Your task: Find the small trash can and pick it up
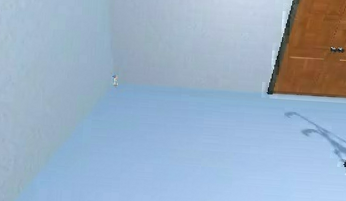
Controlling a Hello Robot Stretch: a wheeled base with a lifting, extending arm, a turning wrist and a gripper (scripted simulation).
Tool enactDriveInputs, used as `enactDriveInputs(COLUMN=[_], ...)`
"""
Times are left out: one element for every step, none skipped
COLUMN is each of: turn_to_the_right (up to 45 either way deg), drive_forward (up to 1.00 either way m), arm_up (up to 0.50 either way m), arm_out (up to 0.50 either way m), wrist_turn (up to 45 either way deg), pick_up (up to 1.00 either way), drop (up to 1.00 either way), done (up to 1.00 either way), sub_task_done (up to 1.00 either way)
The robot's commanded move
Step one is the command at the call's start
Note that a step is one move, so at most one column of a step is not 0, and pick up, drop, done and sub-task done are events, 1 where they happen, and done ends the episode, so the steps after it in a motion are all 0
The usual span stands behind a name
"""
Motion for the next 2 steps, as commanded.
enactDriveInputs(turn_to_the_right=[0.0, 45.0], drive_forward=[0.05, 0.0], arm_up=[0.0, 0.0], arm_out=[0.0, 0.0], wrist_turn=[0.0, 0.0], pick_up=[0.0, 0.0], drop=[0.0, 0.0], done=[0.0, 0.0], sub_task_done=[0.0, 0.0])
